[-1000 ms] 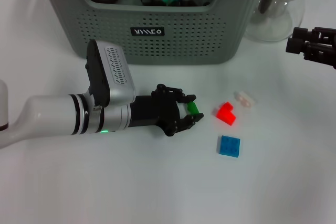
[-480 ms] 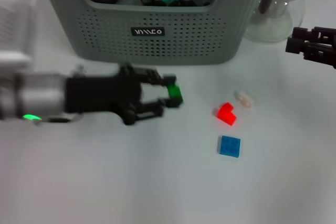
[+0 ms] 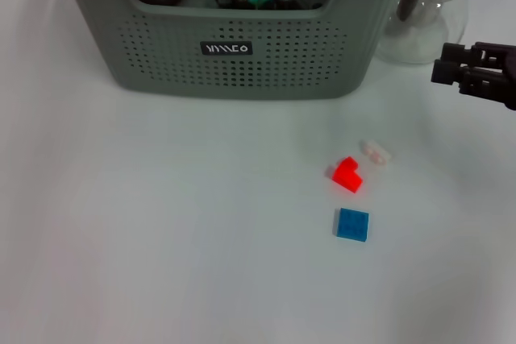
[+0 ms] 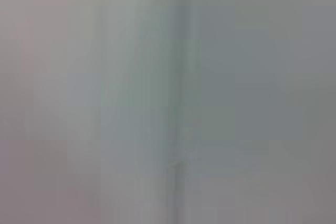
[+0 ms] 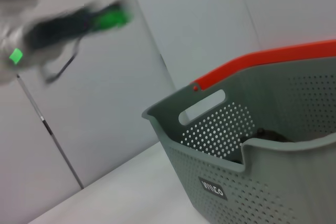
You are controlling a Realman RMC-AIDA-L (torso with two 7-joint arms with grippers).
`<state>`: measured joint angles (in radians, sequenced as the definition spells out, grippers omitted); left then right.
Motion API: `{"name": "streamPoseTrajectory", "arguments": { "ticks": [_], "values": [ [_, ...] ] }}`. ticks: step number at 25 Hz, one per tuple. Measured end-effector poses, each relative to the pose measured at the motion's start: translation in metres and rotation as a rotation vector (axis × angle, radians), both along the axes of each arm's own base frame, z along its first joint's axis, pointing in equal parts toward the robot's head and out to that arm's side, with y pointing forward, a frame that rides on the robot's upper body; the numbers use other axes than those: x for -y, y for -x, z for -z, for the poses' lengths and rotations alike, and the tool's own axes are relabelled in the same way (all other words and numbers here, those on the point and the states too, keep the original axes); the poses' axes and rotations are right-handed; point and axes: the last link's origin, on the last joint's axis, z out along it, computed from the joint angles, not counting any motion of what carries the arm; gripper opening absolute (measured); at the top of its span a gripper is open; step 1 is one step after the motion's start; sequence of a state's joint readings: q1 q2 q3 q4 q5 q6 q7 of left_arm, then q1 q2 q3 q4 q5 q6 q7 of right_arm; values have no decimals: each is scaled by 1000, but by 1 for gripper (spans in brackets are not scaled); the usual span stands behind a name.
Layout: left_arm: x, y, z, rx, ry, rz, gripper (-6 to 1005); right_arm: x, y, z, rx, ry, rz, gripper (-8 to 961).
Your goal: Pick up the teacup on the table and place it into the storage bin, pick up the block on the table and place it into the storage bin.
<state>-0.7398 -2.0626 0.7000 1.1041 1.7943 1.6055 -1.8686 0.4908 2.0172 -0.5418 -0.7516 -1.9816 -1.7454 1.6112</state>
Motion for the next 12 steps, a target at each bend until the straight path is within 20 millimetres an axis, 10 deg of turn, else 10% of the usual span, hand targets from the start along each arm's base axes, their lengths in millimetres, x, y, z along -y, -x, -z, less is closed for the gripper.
{"name": "streamPoseTrajectory", "arguments": {
  "ticks": [6, 12],
  "values": [
    [-80, -34, 37, -244, -148, -268, 492, 2, 2, 7, 3, -9, -33, 503],
    [-109, -31, 91, -448, -269, -352, 514, 4, 2, 10, 9, -21, -57, 500]
  ]
}}
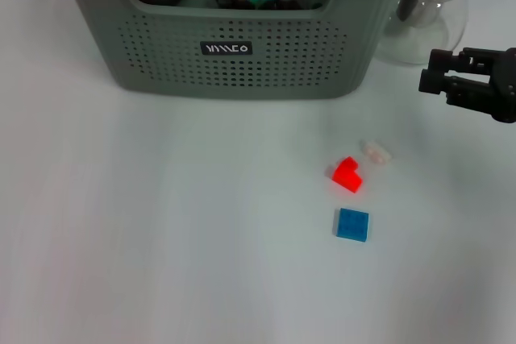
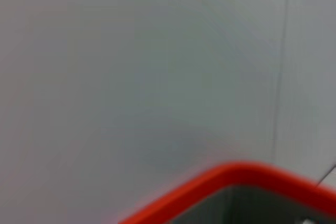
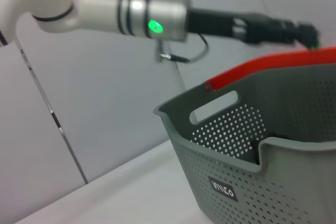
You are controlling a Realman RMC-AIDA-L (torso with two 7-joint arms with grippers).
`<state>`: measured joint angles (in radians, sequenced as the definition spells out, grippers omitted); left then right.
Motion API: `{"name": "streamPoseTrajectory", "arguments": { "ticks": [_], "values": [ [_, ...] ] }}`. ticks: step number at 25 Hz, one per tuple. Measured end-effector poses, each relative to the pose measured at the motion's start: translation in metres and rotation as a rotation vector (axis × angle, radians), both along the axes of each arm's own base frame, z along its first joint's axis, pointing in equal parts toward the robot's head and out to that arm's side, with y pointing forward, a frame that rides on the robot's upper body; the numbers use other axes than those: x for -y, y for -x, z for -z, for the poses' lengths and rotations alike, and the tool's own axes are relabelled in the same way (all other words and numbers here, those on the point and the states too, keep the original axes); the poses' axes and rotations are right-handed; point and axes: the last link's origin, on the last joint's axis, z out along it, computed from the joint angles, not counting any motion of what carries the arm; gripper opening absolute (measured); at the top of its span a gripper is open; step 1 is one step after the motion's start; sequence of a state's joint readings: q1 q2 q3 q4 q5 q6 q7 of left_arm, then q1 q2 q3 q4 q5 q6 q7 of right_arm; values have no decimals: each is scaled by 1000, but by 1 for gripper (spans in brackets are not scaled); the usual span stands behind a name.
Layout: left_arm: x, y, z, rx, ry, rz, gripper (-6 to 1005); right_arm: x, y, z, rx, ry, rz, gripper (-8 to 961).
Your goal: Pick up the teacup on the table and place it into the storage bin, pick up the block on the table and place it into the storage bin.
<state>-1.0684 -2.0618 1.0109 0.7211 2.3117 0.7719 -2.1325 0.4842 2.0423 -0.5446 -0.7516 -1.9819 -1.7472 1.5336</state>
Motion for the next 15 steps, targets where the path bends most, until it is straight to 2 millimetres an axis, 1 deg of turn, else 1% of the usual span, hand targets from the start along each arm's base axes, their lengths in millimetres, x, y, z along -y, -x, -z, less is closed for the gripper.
{"name": "streamPoseTrajectory", "arguments": {
  "ticks": [3, 5, 7, 9, 12, 14, 15],
  "values": [
    [-5, 2, 17, -75, 7, -37, 525, 1, -1, 0, 0, 0, 2, 500],
    [-6, 2, 22, -96, 12, -58, 532, 1, -1, 0, 1, -1, 2, 500],
    [-8, 2, 22, -104, -1, -73, 540, 1, -1, 0, 1, -1, 2, 500],
    [-10, 0, 21, -103, -20, -78, 547, 0, -1, 0, 1, -1, 1, 500],
    [-11, -3, 12, -68, -45, -82, 558, 0, 0, 0, 0, -1, -1, 500],
    [-7, -6, 1, -5, -60, -80, 565, 0, 0, 0, 0, -1, 0, 500],
    [-3, -7, -9, 45, -79, -70, 569, 0, 0, 0, -1, -2, 1, 500]
  ]
}}
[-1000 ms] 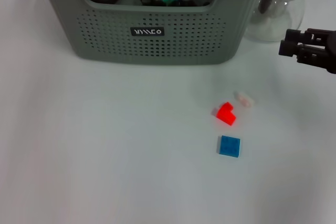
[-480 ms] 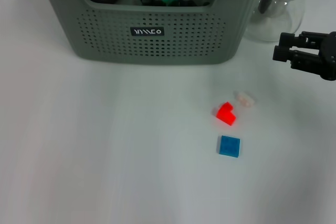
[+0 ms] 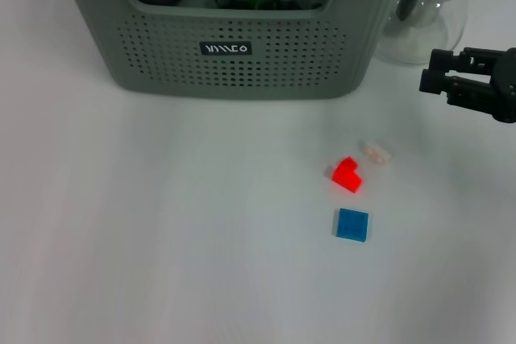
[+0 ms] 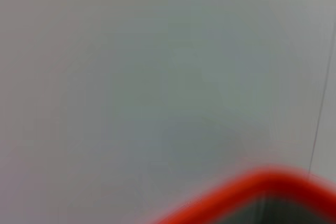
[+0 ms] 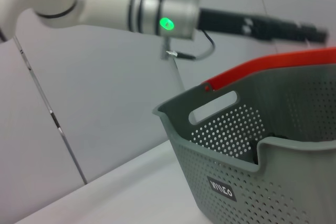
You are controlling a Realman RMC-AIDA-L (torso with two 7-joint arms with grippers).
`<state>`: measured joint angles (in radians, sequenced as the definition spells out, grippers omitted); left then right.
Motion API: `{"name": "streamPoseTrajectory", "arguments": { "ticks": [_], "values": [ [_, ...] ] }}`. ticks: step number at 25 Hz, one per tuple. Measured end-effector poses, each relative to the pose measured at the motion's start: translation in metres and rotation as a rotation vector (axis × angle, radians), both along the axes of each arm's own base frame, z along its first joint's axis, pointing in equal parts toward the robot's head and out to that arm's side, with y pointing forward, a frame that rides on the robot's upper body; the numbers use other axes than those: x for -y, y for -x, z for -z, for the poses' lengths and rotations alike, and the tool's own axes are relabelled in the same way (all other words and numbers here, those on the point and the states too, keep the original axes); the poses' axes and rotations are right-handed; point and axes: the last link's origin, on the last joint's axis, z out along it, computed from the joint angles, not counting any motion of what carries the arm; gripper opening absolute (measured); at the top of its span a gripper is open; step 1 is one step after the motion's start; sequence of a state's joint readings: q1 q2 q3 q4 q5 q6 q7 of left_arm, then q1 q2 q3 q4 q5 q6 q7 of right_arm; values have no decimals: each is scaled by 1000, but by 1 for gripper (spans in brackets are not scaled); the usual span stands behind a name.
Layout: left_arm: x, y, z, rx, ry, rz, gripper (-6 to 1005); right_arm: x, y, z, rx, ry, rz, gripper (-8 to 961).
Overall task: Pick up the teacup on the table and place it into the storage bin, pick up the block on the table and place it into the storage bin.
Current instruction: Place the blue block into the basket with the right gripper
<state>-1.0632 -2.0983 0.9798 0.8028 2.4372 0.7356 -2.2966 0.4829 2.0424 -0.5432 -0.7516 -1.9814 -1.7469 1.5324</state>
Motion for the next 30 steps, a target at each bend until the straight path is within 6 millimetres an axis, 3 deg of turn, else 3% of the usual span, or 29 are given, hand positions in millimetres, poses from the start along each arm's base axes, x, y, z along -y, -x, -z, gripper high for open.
{"name": "streamPoseTrajectory", "arguments": {
  "ticks": [3, 6, 8, 11, 14, 17, 20, 23, 26, 30],
  "values": [
    [23, 3, -34, 169, -64, 51, 600, 0, -1, -1, -3, -4, 4, 500],
    [60, 13, -74, 363, -110, 142, 631, 0, -1, -1, -2, -6, 5, 499],
    [101, 30, -108, 529, -104, 293, 651, 0, -1, -2, -3, -7, 5, 499],
    [153, 55, -140, 655, -76, 526, 682, 0, -1, -1, -1, -6, 5, 499],
    [199, 94, -149, 726, -52, 708, 679, 0, -1, 0, 2, -4, 4, 499],
    [233, 126, -123, 630, -10, 767, 676, 1, 0, 1, 7, -7, -13, 499],
    [242, 159, -70, 507, 131, 650, 676, 4, 3, 3, 33, -23, -98, 499],
    [245, 183, -32, 446, 276, 514, 676, 13, 8, 5, 113, 28, -222, 499],
    [245, 198, -7, 394, 371, 410, 676, 9, 20, 4, 252, 118, -254, 499],
    [245, 206, 9, 382, 413, 339, 675, -5, 49, -1, 476, 230, -224, 500]
  ]
}}
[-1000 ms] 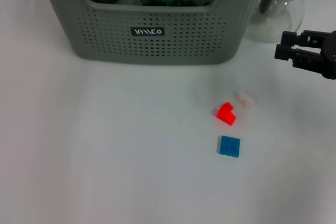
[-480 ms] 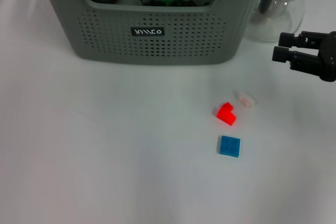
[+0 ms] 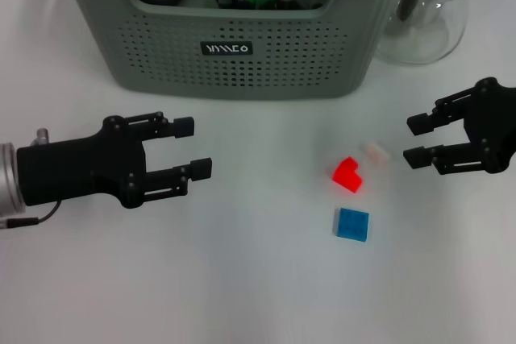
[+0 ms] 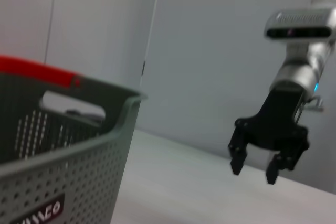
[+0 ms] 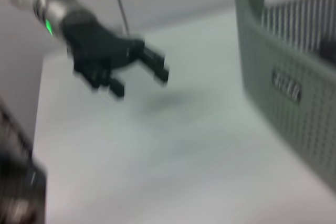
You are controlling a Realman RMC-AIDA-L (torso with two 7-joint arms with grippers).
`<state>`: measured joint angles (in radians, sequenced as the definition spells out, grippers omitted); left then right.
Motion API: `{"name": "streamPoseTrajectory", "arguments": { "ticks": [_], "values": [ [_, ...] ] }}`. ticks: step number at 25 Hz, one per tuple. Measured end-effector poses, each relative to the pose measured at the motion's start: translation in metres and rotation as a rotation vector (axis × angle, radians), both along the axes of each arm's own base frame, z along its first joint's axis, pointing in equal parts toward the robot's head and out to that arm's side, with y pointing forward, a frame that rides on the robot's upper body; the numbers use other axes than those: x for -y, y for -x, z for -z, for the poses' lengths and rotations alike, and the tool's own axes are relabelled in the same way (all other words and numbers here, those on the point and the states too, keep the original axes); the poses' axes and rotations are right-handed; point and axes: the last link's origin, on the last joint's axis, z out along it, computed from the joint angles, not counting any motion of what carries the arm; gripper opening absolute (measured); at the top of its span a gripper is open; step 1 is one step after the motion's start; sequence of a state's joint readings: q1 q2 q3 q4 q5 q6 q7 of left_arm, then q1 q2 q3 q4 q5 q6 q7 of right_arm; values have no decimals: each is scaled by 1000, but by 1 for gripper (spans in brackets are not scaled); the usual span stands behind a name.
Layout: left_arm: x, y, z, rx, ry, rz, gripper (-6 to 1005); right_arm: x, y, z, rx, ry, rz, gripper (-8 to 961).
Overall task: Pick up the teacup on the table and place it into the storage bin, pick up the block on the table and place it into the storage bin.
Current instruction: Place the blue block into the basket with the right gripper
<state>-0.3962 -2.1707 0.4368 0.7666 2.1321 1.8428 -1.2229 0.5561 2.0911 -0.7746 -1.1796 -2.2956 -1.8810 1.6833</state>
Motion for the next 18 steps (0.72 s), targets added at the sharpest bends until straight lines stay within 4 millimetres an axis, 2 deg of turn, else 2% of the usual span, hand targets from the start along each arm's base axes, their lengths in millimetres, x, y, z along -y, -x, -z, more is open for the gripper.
{"name": "streamPoseTrajectory", "arguments": {
  "ticks": [4, 10, 13, 18],
  "values": [
    [-1, 7, 7, -34, 11, -35, 675, -10, 31, 11, 211, 110, 9, 500],
    [1, 12, 13, -44, 22, -64, 675, -16, 63, 44, 422, 195, 13, 499],
    [1, 15, 16, -55, 21, -79, 675, -13, 68, 62, 485, 204, -2, 500],
    [1, 18, 20, -65, 20, -95, 674, -9, 63, 91, 555, 196, 18, 506]
  ]
}}
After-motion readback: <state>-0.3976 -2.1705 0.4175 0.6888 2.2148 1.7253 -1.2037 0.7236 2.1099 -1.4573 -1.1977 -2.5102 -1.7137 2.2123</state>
